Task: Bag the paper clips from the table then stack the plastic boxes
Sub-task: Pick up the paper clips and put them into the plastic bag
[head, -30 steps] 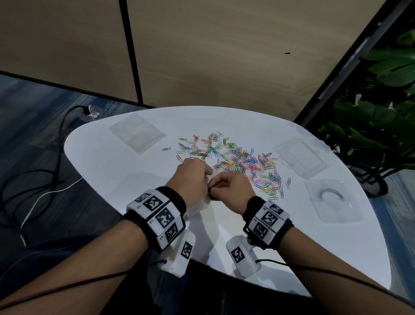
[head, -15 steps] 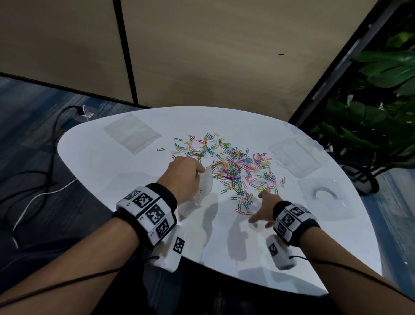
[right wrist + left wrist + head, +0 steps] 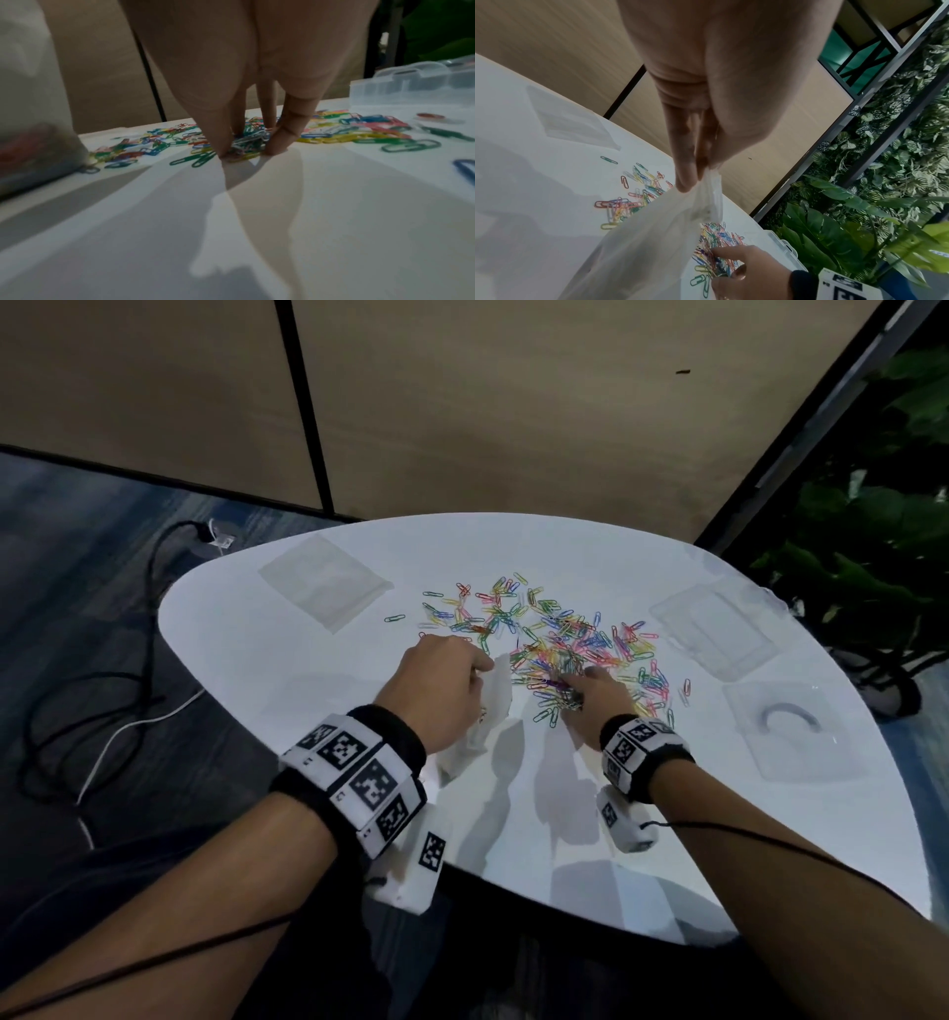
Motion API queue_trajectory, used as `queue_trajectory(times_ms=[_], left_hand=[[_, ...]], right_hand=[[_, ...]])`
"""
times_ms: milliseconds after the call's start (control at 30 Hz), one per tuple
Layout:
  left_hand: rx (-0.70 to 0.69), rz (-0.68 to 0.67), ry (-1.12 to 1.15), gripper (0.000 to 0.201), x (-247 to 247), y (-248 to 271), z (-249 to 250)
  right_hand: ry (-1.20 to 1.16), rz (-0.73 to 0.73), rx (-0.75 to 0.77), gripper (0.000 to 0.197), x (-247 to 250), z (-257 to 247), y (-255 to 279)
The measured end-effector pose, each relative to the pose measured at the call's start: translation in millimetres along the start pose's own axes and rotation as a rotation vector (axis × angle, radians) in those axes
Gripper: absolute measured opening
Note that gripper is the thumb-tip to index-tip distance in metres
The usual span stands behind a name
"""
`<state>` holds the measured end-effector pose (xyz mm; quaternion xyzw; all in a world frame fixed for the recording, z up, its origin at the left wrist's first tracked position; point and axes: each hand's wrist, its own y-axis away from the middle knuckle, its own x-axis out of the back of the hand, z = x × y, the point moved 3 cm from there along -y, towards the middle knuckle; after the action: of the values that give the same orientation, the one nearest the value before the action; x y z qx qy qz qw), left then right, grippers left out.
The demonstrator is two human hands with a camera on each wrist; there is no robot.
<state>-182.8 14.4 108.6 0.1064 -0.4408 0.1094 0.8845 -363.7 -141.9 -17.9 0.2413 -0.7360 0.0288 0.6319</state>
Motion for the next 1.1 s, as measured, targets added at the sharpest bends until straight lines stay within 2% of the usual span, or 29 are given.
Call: queue_trajectory(times_ms=[67,200,300,400,500,600,667,733,833,967,1100], left_hand=[[0.0,-0.008,-0.004,0.036,-0.6,-1.2,-0.9],[0.001,-0.032,-0.012,0.036,-2.6,-1.1,0.4],[0.013,-0.038,-0.002,0.036,-2.4,-1.6,1.0],[0.042,-0.058,0.032,0.031,-1.8,-2.6,0.1],[0.055,-0.074,0.03,0.026,-4.6,-4.5,1.8],[0.065,-0.068,0.018,0.027,-9.4,-5.6,5.6],[0.081,-0.066,0.039,0.03,-11.6,-5.8,7.2],[0.083,-0.052,0.048,0.026,-13.4,-7.1,8.3],[0.093,-0.028,0.059,0.025,-14.1,-9.1,12.8],[0.103,0.001,0.132,0.031,-14.8,-9.8,14.4],[0.048,-0.01,0.135,0.025,-15.9,-8.3,17.2]], right_hand=[[0.034,0.045,0.059,0.036,-0.1,-2.3,-1.9],[0.063,0.079,0.049,0.021,5.0,-0.1,-2.3],[-0.112,0.082,-0.055,0.014,14.7,12.4,-2.5],[-0.475,0.013,-0.213,0.003,20.9,26.7,-0.7],[-1.139,-0.105,-0.311,0.008,26.6,26.8,6.8],[-1.591,-0.184,-0.285,0.021,46.9,6.4,17.1],[-1.714,-0.266,-0.216,0.021,64.0,-13.0,28.4],[-1.739,-0.356,-0.149,0.021,72.5,-29.3,41.2],[-1.655,-0.43,-0.092,0.024,66.2,-50.0,57.3],[-1.281,-0.307,-0.041,0.009,46.1,-61.2,63.6],[-0.954,-0.265,0.094,0.044,40.4,-75.5,64.2]])
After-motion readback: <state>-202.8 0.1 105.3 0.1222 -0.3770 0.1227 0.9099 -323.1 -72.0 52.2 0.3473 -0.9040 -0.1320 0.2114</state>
